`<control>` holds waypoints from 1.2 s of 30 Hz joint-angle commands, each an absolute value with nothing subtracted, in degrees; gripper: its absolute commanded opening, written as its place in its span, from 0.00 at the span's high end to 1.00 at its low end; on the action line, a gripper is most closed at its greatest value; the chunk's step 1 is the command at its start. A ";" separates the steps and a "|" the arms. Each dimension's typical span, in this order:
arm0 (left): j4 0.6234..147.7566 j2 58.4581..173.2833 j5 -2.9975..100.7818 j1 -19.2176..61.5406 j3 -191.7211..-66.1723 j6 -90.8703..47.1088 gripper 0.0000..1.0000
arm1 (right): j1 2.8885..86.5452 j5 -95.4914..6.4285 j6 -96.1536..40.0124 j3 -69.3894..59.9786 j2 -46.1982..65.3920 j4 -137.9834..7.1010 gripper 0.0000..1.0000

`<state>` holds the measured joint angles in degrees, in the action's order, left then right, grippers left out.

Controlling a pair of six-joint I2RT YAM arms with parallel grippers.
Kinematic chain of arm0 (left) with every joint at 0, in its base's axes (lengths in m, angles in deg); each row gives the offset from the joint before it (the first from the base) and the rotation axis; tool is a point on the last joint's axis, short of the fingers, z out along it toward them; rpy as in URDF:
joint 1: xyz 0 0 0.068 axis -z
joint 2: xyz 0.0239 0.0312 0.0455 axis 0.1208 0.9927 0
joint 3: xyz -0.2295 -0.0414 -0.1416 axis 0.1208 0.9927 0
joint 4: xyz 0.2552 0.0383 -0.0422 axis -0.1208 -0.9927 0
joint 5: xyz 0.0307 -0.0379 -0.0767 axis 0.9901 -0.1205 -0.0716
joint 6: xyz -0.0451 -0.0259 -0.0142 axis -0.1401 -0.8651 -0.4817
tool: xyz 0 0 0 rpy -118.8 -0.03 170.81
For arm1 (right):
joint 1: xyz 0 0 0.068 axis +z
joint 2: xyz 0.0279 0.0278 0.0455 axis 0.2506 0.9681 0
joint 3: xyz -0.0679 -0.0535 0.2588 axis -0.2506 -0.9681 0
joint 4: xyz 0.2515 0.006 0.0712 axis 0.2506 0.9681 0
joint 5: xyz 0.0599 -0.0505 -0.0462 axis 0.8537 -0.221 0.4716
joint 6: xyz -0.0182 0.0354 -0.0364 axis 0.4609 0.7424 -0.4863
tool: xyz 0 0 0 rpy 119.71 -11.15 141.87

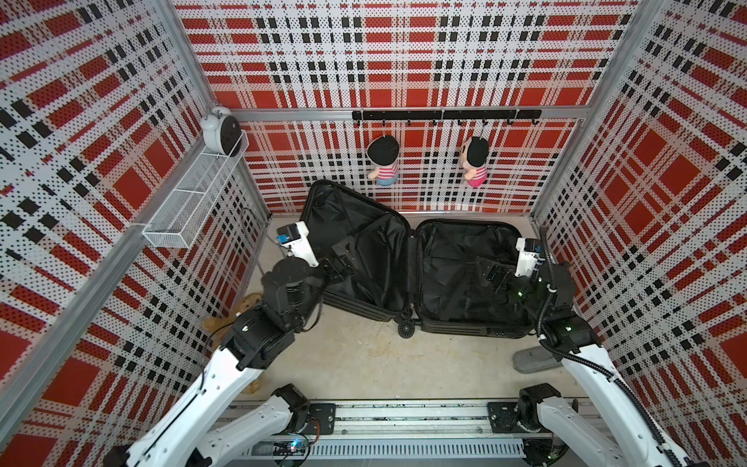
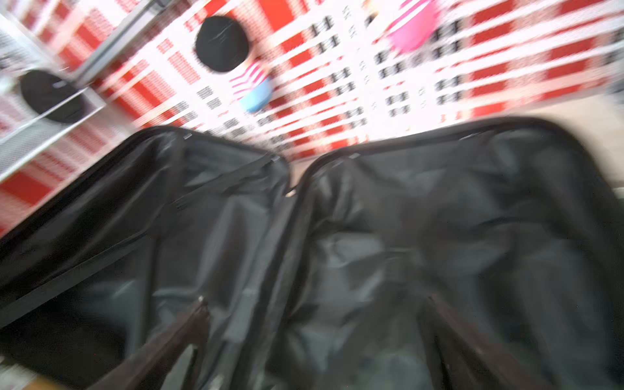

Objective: Open the suitcase zippers
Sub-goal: Open the suitcase at the center of the board, then reset both arms

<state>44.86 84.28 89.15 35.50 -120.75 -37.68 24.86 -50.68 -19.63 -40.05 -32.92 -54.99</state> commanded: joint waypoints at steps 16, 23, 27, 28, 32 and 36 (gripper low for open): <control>90.92 97.05 90.42 23.57 -90.69 -12.57 0.02 | 12.57 -65.70 -31.09 -68.89 -25.88 -102.04 0.00; 103.49 103.36 88.26 17.38 -84.14 -7.65 0.02 | 12.23 -64.10 -30.16 -70.44 -9.61 -120.00 0.00; 111.41 103.98 86.52 14.50 -79.66 -5.72 0.02 | 12.32 -63.97 -33.18 -70.75 -3.24 -125.20 0.00; 111.33 103.90 85.31 13.48 -79.75 -5.78 0.02 | 12.32 -63.65 -33.69 -71.17 -2.09 -128.49 0.00; 114.35 103.94 81.52 10.98 -78.20 -2.58 0.02 | 13.58 -63.61 -37.36 -72.33 0.21 -133.29 0.00; 124.33 104.16 80.77 8.59 -72.57 -0.90 0.02 | 13.99 -63.72 -38.21 -74.31 12.49 -150.74 0.00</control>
<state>117.36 103.75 82.42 10.62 -75.20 -3.10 13.52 -64.43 -36.66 -72.18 5.88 -141.33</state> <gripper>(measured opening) 0.983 0.995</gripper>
